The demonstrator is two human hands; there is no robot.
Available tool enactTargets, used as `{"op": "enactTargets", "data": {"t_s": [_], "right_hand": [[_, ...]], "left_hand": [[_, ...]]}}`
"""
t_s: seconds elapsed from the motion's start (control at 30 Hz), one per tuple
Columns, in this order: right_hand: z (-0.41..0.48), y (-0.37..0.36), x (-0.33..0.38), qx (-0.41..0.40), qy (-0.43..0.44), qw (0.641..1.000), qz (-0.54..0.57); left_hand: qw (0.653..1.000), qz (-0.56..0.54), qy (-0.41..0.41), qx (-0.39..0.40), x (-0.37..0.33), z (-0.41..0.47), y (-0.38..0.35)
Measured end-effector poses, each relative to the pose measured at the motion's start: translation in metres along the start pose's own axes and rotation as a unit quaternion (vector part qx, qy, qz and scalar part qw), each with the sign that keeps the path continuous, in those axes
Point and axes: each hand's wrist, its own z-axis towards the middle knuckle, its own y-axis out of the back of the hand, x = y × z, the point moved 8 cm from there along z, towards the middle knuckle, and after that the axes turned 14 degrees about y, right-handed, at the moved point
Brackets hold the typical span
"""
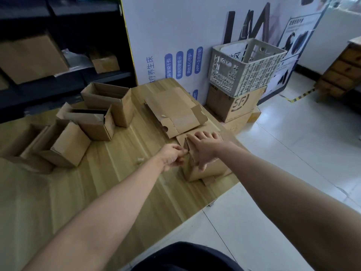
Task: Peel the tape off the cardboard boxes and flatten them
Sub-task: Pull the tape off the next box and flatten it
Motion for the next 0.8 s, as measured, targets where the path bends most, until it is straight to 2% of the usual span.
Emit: {"op": "enactTargets", "data": {"t_s": [0.1, 0.2, 0.3, 0.37, 0.43, 0.5, 0.53, 0.6, 0.67, 0.73, 0.8], "right_hand": [[-0.006, 0.034, 0.0, -0.09, 0.005, 0.995, 0.034], [-0.015, 0.067, -0.014, -0.178, 0.007, 0.977, 0.116], [-0.027, 0.068, -0.038, -0.258, -0.015, 0.925, 0.28], [-0.036, 0.055, -0.052, -0.289, -0.034, 0.89, 0.352], [-0.039, 0.041, -0.055, -0.299, -0.039, 0.882, 0.363], [-0.037, 0.033, -0.049, -0.298, -0.039, 0.886, 0.353], [-0.034, 0.03, -0.045, -0.292, -0.037, 0.89, 0.349], [-0.031, 0.027, -0.037, -0.282, -0.028, 0.897, 0.34], [-0.028, 0.026, -0.032, -0.281, -0.016, 0.902, 0.329], [-0.026, 0.021, -0.031, -0.274, -0.011, 0.902, 0.333], [-0.023, 0.009, -0.034, -0.245, -0.021, 0.905, 0.346]], "left_hand": [[0.997, -0.065, -0.049, -0.005, -0.023, -0.012, 0.006], [0.975, -0.192, -0.109, -0.013, -0.051, -0.019, 0.02], [0.931, -0.337, -0.125, -0.059, -0.063, -0.018, 0.057], [0.922, -0.352, -0.12, -0.105, -0.063, -0.02, 0.078], [0.923, -0.342, -0.119, -0.127, -0.064, -0.021, 0.084], [0.938, -0.298, -0.114, -0.134, -0.068, -0.024, 0.074], [0.952, -0.238, -0.118, -0.152, -0.072, -0.027, 0.068], [0.966, -0.023, -0.141, -0.214, -0.083, -0.027, 0.057], [0.931, 0.165, -0.147, -0.291, -0.087, -0.026, 0.052], [0.905, 0.214, -0.145, -0.337, -0.086, -0.022, 0.056], [0.894, 0.22, -0.142, -0.363, -0.085, -0.019, 0.061]]}}
